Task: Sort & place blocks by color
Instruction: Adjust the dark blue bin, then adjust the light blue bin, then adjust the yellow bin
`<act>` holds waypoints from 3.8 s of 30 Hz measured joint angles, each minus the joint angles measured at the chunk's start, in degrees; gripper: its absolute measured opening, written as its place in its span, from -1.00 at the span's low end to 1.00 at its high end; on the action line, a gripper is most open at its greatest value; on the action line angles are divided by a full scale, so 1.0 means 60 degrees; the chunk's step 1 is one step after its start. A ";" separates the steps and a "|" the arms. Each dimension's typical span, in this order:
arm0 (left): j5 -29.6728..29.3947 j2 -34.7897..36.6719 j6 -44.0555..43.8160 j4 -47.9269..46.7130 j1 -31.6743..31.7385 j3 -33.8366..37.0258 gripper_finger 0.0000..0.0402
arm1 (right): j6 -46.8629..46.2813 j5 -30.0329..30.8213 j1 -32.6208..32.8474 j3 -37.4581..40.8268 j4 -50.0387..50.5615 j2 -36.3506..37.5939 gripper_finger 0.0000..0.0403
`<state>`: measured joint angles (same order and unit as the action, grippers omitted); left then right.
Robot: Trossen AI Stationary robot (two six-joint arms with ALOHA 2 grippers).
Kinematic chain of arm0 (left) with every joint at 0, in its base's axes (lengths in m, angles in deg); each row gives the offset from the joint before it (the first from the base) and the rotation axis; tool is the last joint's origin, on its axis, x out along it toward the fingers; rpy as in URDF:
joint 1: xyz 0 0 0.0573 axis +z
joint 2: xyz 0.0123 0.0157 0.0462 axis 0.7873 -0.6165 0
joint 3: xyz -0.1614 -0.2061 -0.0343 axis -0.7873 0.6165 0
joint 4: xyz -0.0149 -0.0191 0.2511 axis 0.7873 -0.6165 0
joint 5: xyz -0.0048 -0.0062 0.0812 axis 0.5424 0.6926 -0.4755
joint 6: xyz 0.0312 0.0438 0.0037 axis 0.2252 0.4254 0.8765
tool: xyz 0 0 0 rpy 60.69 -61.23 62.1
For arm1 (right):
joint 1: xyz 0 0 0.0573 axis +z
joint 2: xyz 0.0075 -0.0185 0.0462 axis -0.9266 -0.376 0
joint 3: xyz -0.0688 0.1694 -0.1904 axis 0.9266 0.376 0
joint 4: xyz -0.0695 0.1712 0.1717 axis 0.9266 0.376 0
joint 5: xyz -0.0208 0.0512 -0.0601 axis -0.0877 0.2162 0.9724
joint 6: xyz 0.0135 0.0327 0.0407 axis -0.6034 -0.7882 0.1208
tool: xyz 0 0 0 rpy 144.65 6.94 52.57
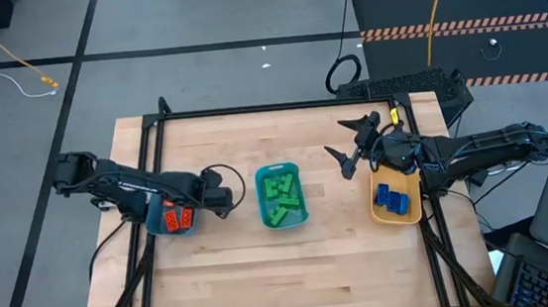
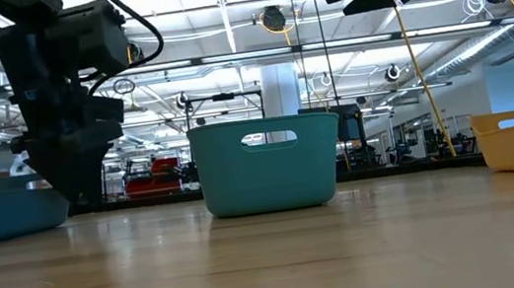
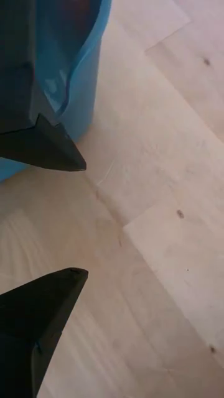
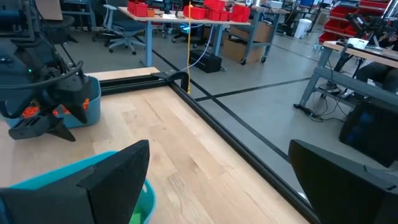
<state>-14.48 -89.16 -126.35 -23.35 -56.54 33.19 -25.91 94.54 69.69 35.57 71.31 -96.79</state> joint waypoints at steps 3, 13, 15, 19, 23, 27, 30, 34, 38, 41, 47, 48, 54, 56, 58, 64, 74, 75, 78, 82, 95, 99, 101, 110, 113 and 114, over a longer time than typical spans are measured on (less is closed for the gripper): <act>-0.0008 0.0000 0.0172 -0.0011 0.0182 0.0000 0.34 | 0.0000 0.0000 0.0000 -0.0002 0.0002 0.0000 0.87; -0.0368 0.0000 0.2756 0.2859 0.0218 -0.0727 0.34 | -0.0381 0.0036 -0.0189 0.0000 0.1155 -0.0014 0.87; -0.0378 0.0000 0.3385 0.3882 0.0260 -0.0729 0.34 | -0.0555 0.0137 -0.0329 0.0000 0.1594 -0.0025 0.87; -0.0494 0.0000 0.4126 0.4394 0.0475 -0.0729 0.34 | -0.0750 0.0576 -0.0508 0.0000 0.2081 -0.0022 0.87; -0.0547 -0.0005 0.4558 0.4035 0.0703 -0.0729 0.34 | -0.0825 0.0541 -0.0550 0.0000 0.2492 -0.0315 0.87; -0.0725 -0.0011 0.4976 0.3678 0.1005 -0.0725 0.34 | -0.1135 0.0221 -0.0559 0.0002 0.2958 -0.1272 0.87; -0.0928 -0.0015 0.5198 0.3708 0.1274 -0.0725 0.34 | -0.1268 -0.0130 -0.0679 0.0007 0.2699 -0.2132 0.87; -0.0943 -0.0015 0.5395 0.3834 0.1512 -0.0725 0.34 | -0.1331 -0.0505 -0.0906 0.0007 0.1717 -0.3320 0.87; -0.0938 -0.0087 0.5260 0.3888 0.1572 -0.0725 0.34 | -0.1099 -0.0735 -0.1086 0.0007 0.0482 -0.4213 0.87; -0.0858 -0.0367 0.4989 0.3926 0.1438 -0.0718 0.34 | -0.1100 -0.0814 -0.1153 0.0007 0.0071 -0.4686 0.87; -0.0708 -0.1455 0.4693 0.4781 0.0953 -0.0707 0.34 | -0.0742 -0.1004 -0.1180 0.0007 0.0081 -0.5029 0.87; -0.0694 -0.1610 0.4690 0.4983 0.0903 -0.0716 0.34 | -0.0715 -0.1041 -0.1180 0.0007 0.0079 -0.5031 0.87; -0.0682 -0.1945 0.4650 0.5494 0.0903 -0.0710 0.34 | -0.0802 -0.2757 -0.1173 0.0000 -0.0320 -0.5130 0.87; -0.0685 -0.1945 0.4657 0.5853 0.0899 -0.0714 0.34 | -0.0797 -0.3007 -0.1124 0.0002 -0.0247 -0.5218 0.87; -0.0681 -0.1945 0.4697 0.6021 0.0892 -0.0714 0.34 | -0.0746 -0.3010 -0.1093 0.0004 -0.0319 -0.5375 0.87; -0.0539 -0.1949 0.4755 0.6189 0.0892 -0.0714 0.34 | -0.0772 -0.3477 -0.1096 0.0007 -0.0128 -0.5717 0.87; -0.0530 -0.1949 0.4350 0.6307 0.0727 -0.0714 0.34 | -0.0849 -0.3512 -0.1043 0.0007 -0.0077 -0.5894 0.87; -0.0528 -0.1949 0.4319 0.6354 0.0681 -0.0714 0.34 | -0.0849 -0.3512 -0.1017 0.0007 -0.0073 -0.5894 0.87; -0.0528 -0.1949 0.4112 0.6379 0.0557 -0.0714 0.34 | -0.0852 -0.3600 -0.0941 0.0007 -0.0077 -0.5890 0.87; -0.0528 -0.1949 0.4126 0.6372 0.0433 -0.0714 0.34 | -0.0954 -0.3766 -0.0900 0.0007 -0.0068 -0.5890 0.87; -0.0528 -0.1880 0.4766 0.5687 0.0808 -0.0718 0.34 | -0.1147 -0.3967 -0.0835 0.0007 0.0761 -0.5779 0.87; -0.0528 -0.1861 0.4686 0.4838 0.0941 -0.0725 0.34 | -0.1717 -0.3977 -0.0860 0.0007 0.1599 -0.5509 0.87; -0.0528 -0.1861 0.4677 0.4731 0.1001 -0.0725 0.34 | -0.1804 -0.3994 -0.0807 0.0000 0.2265 -0.5341 0.87; -0.0530 -0.1861 0.4944 0.5054 0.1032 -0.0725 0.34 | -0.2888 -0.4823 -0.0032 -0.0990 0.7703 -0.5053 0.87; -0.0532 -0.1861 0.4915 0.5065 0.1075 -0.0725 0.34 | -0.3087 -0.5089 0.0301 -0.1200 0.8886 -0.5050 0.87; -0.0532 -0.1861 0.4889 0.5072 0.1093 -0.0725 0.34 | -0.3171 -0.5102 0.0396 -0.1246 0.9276 -0.5056 0.87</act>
<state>-17.67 -100.33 -97.02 7.08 -49.98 28.84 -44.93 63.93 72.07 28.09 126.96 -127.13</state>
